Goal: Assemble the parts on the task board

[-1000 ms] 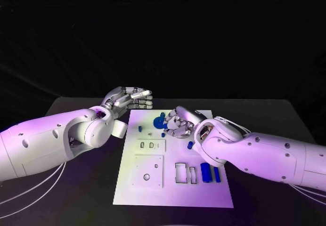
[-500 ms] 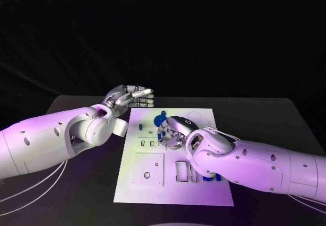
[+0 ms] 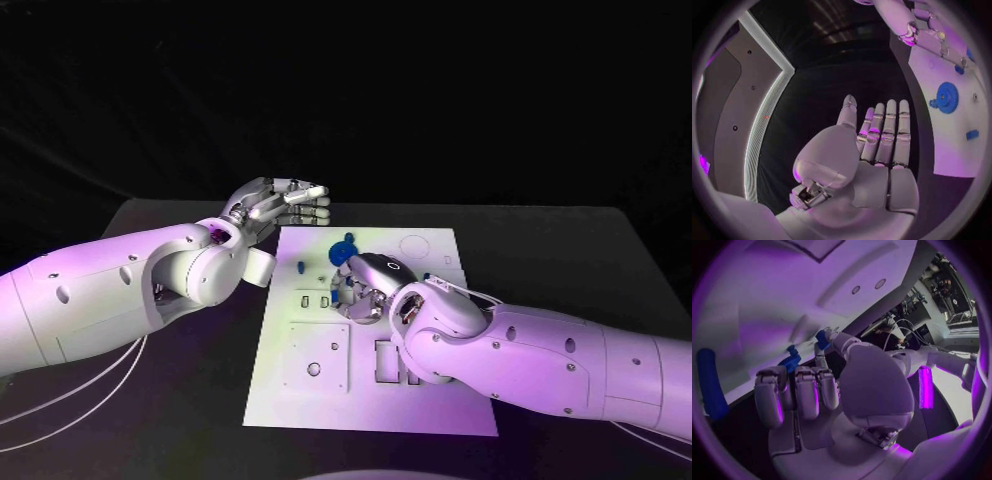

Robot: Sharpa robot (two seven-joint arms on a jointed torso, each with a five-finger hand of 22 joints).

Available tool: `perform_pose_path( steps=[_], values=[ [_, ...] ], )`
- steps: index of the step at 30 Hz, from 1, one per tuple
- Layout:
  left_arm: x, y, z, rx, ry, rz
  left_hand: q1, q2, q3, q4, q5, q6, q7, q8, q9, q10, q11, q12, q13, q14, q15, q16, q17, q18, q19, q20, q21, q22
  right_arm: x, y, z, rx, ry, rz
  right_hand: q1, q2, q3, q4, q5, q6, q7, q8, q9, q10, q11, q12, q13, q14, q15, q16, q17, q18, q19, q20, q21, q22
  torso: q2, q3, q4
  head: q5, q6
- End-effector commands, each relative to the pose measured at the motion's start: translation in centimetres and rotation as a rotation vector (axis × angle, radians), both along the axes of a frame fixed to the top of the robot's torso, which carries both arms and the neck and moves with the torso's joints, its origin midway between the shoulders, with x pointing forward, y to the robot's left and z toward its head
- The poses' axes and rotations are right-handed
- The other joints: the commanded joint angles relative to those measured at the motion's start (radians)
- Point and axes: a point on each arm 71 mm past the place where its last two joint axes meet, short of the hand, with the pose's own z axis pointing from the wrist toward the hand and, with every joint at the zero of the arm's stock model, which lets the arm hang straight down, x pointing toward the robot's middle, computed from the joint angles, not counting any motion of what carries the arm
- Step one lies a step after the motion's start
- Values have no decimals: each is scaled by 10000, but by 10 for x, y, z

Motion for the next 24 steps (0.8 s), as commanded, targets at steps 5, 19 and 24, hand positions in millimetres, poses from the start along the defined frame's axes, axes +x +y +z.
perform_pose_path(
  steps=[5,19,24],
  values=[
    [0,-2,1,-89,-20,-151,-5,33,17,-52,-30,-82,91,-40,10,-73,-19,-2,16,-70,-22,-67,9,184,-58,22,-66,-16,0,0,-4,-285,-202,75,-162,-24,11,-68,-50,58,-39,44,57,1060,-87,35,2626,1041,-71,40,2629,-143,1046,-92,46,2635,-6,-4,3,23,-8],
    [0,-2,1,-91,-8,-172,-5,33,17,-52,-30,-82,91,-40,10,-73,-19,-2,16,-70,-22,-67,9,184,-58,22,-66,-16,1,0,-8,-303,-218,47,-283,-118,-1,-81,-103,9,-35,10,59,1060,-90,35,2626,1041,-69,40,2629,-143,1046,-99,46,2635,-10,-10,-3,50,0],
    [0,-2,1,-92,-8,-176,-5,33,17,-52,-30,-82,91,-40,10,-73,-19,-2,16,-70,-22,-67,9,184,-58,22,-66,-16,0,1,-9,-316,-195,86,-330,-169,-3,-97,-143,-29,-25,-15,56,1060,-81,35,2626,1041,-65,40,2629,-143,1046,-99,46,2635,-8,-9,-3,45,-2]
  ],
)
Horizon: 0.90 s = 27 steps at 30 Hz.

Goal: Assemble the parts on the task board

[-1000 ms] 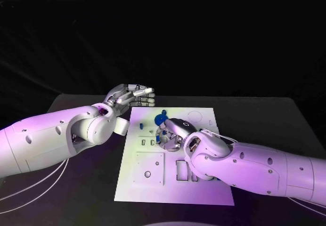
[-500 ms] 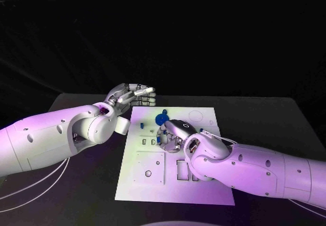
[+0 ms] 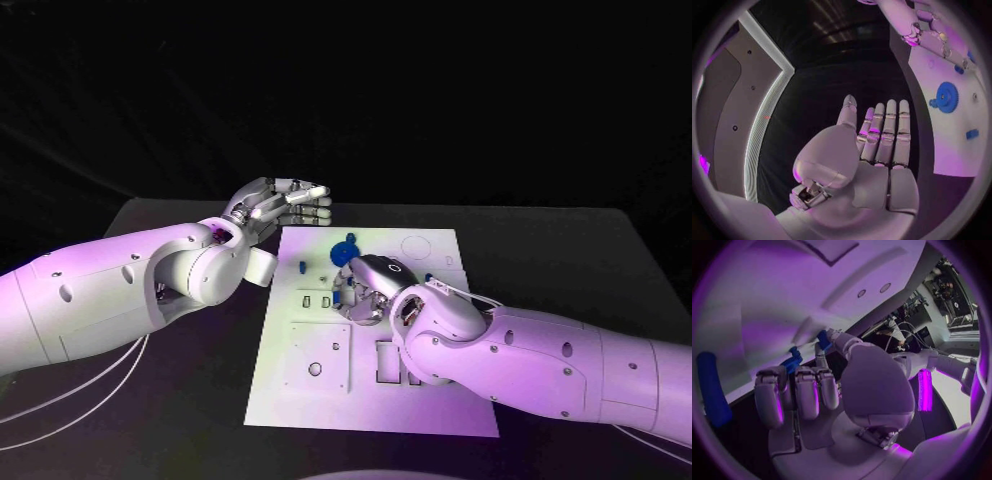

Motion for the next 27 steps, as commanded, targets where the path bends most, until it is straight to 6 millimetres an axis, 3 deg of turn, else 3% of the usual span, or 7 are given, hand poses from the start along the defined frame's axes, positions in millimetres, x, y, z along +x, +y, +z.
perform_pose_path(
  steps=[1,17,27],
  values=[
    [0,-2,1,-103,-28,-185,-5,33,16,-52,-30,-82,91,-40,12,-73,-19,-2,9,-70,-22,-67,11,183,-58,22,-66,-17,-2,1,-3,-189,12,89,-87,-9,0,-45,-35,-57,5,16,-3,1060,-81,35,2629,1041,-66,40,2632,-143,1046,-99,46,2629,4,-1,-3,-4,-2],
    [0,-2,1,-101,-24,-184,-23,32,26,-67,-38,-83,89,-33,35,-68,-20,2,17,-75,-21,-87,41,184,-58,24,-69,-21,-2,2,-5,-272,74,138,-151,-79,-11,-60,-78,-94,22,-12,-6,1060,-67,35,2629,1041,-60,40,2632,-143,1046,-97,46,2629,-1,-6,-8,25,-21],
    [0,-2,1,-93,-7,-181,-32,33,30,-74,-39,-86,89,-31,46,-69,-20,2,20,-77,-20,-97,54,184,-59,25,-70,-24,-2,3,-5,-216,40,176,-320,-245,-6,-100,-132,-431,144,-234,-80,1060,28,35,2629,1041,27,40,2632,-143,1046,-40,46,2629,1,-3,-2,22,3]
  ],
)
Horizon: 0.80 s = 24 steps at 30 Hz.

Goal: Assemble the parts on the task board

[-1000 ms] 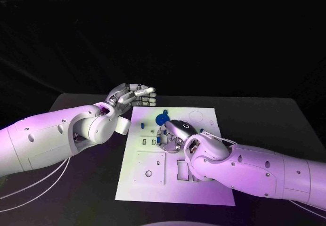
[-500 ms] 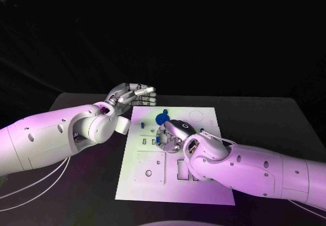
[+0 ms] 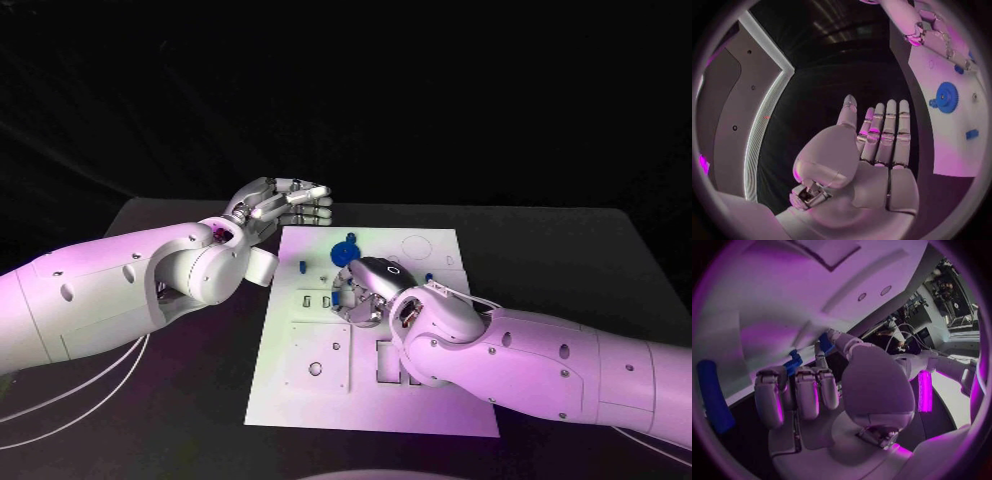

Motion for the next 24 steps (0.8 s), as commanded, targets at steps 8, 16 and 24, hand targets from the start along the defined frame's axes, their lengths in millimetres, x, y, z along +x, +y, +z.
perform_pose_path(
  steps=[8,16,24],
  values=[
    [0,-2,1,-86,40,-220,-38,32,2,-45,-41,-88,90,-32,21,-70,-19,1,14,-78,-20,-33,21,183,-59,25,-36,-12,-1,2,-1,-36,-18,177,-247,-109,-67,-25,-300,-352,103,-221,-92,1035,125,1,2606,1041,121,40,2634,-143,1046,46,46,2632,3,2,4,14,31],
    [0,-1,0,-83,59,-239,-38,32,2,-45,-41,-88,90,-32,21,-70,-19,1,14,-78,-20,-33,21,183,-59,25,-36,-12,-2,2,1,238,-44,259,-573,-257,-757,228,-854,-661,176,-423,-203,767,211,-353,2329,1041,220,40,2634,-143,1046,160,46,2632,3,2,-4,7,47],
    [0,-1,0,-63,130,-324,-56,30,1,-46,-63,-93,92,-31,31,-75,-17,-1,16,-86,-17,-46,34,183,-62,27,-39,-15,-4,-5,8,963,-478,64,-307,-84,-2336,832,-867,-1025,266,-593,-332,570,280,-594,2132,1041,295,40,2634,-118,986,236,-46,2595,-1,9,6,-19,55]
  ],
)
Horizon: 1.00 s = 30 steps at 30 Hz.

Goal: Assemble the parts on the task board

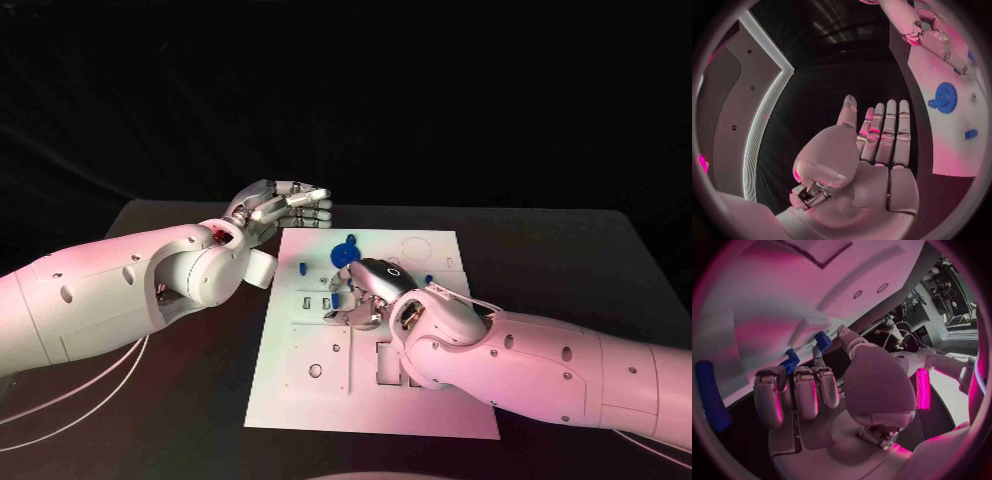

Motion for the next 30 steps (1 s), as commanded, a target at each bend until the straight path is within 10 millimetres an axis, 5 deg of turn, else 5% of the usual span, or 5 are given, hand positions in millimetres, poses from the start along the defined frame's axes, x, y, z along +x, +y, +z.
perform_pose_path(
  steps=[1,14,19,25,30],
  values=[
    [0,-1,0,-64,55,-275,-56,36,7,-49,-88,-51,56,-26,18,-76,-24,-2,15,-91,-17,-54,17,183,-65,28,-36,-17,-2,-5,7,746,-481,-91,274,172,-602,299,-43,-295,54,-157,-95,518,124,-139,2108,1042,113,40,2635,-121,993,109,-34,2603,-2,7,5,-22,11],
    [5,11,-8,2991,-391,-508,-873,-146,-383,497,394,1876,-896,446,721,2278,-1079,355,419,3290,-1205,1538,1744,226,2536,-1083,1514,685,-4,-66,56,3643,-496,-4,987,612,-780,931,269,258,-76,274,52,499,19,-156,2073,1042,41,40,2635,-79,896,74,-195,2547,-167,40,-96,56,-9],
    [2,15,-20,5044,878,-1065,-1026,-423,-384,778,1993,1829,-1117,395,1411,3480,-1516,670,1089,3690,-1575,3516,4201,189,2826,-1556,2756,1575,0,-105,71,4257,71,-660,723,568,-998,1239,358,496,-199,564,381,549,-89,-102,2113,1042,-57,40,2635,-112,975,-20,-71,2594,-222,68,-150,143,-84],
    [0,7,-26,7469,1753,-2012,-1308,-706,-367,1860,1162,1051,-1003,683,2393,2868,-1450,1632,2352,4598,-1636,8901,8662,127,2364,-1576,4543,3076,13,-145,82,4330,-73,-1396,490,599,-1290,1569,235,489,-274,791,803,550,-161,-111,2105,1042,-127,40,2635,-111,973,-93,-77,2592,-301,73,-142,146,-94],
    [1,-5,-25,9859,1722,-2597,-1090,-1018,-362,3641,406,721,-1105,1160,3092,2595,-1568,3121,3818,5530,-1804,11240,10402,-257,3402,-1702,7651,6916,25,-172,83,4107,-262,-2026,513,576,-1333,1580,258,452,-275,800,850,542,-162,-121,2097,1042,-130,40,2635,-113,977,-99,-70,2595,-369,74,-89,140,-191]
  ],
)
